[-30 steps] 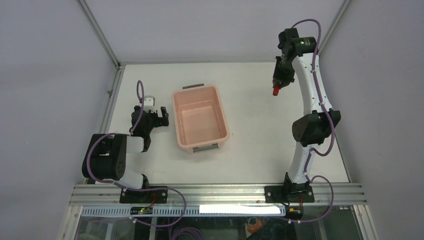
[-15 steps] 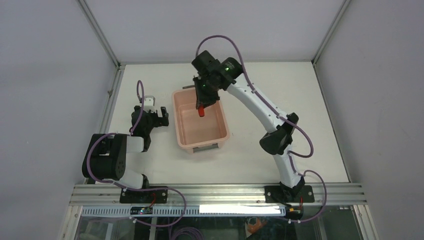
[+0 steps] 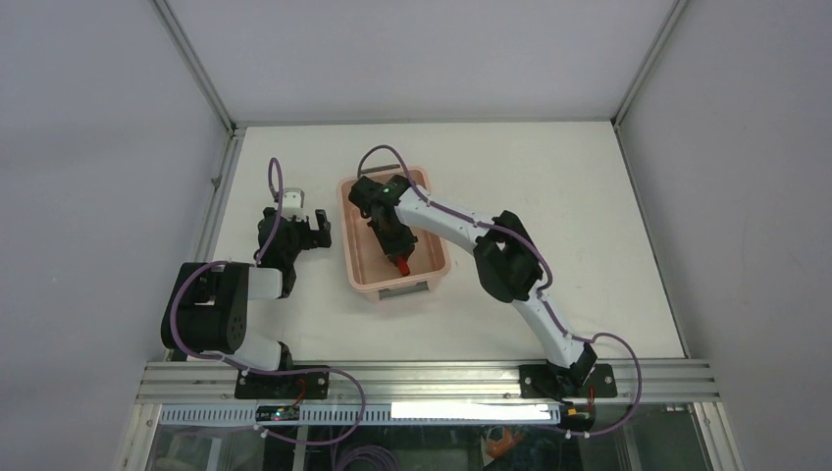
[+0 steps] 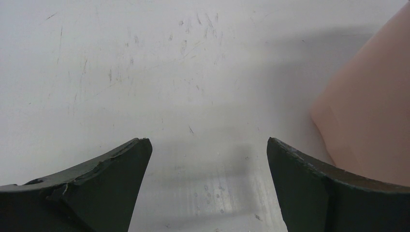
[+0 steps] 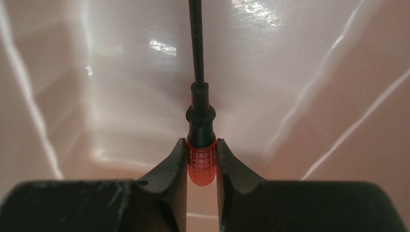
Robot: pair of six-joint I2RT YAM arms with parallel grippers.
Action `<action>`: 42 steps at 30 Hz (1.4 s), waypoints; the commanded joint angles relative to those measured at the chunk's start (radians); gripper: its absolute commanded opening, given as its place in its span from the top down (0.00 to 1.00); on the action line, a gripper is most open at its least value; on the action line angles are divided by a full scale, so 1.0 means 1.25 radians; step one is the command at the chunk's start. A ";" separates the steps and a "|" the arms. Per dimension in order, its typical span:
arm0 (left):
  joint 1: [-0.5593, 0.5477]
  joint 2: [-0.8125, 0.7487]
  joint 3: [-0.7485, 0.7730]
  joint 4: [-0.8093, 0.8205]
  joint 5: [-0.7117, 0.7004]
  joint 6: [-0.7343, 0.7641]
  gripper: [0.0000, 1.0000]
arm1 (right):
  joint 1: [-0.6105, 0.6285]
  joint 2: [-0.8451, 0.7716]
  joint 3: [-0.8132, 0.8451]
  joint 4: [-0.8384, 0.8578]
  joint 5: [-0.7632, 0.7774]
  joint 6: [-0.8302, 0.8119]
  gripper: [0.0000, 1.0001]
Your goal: Put the screwdriver in the bin
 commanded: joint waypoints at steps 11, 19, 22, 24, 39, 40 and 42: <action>-0.003 0.000 0.020 0.056 -0.005 -0.015 0.01 | -0.006 -0.037 0.010 0.096 0.079 -0.048 0.61; -0.002 0.000 0.020 0.056 -0.004 -0.015 0.01 | -0.013 -0.184 0.117 0.062 0.090 -0.133 0.26; -0.002 0.000 0.020 0.056 -0.004 -0.015 0.01 | -0.043 -0.291 0.079 0.091 0.061 -0.189 0.01; -0.003 -0.001 0.020 0.056 -0.004 -0.015 0.01 | -0.071 -0.357 0.046 0.111 0.042 -0.215 0.01; -0.003 0.000 0.020 0.057 -0.005 -0.015 0.01 | -0.390 -0.839 -0.731 0.562 0.117 -0.157 0.01; -0.002 0.000 0.020 0.057 -0.006 -0.015 0.01 | -0.392 -0.865 -0.793 0.590 0.134 -0.147 0.01; -0.003 0.000 0.020 0.056 -0.004 -0.015 0.01 | -0.392 -0.891 -0.864 0.635 0.165 -0.119 0.01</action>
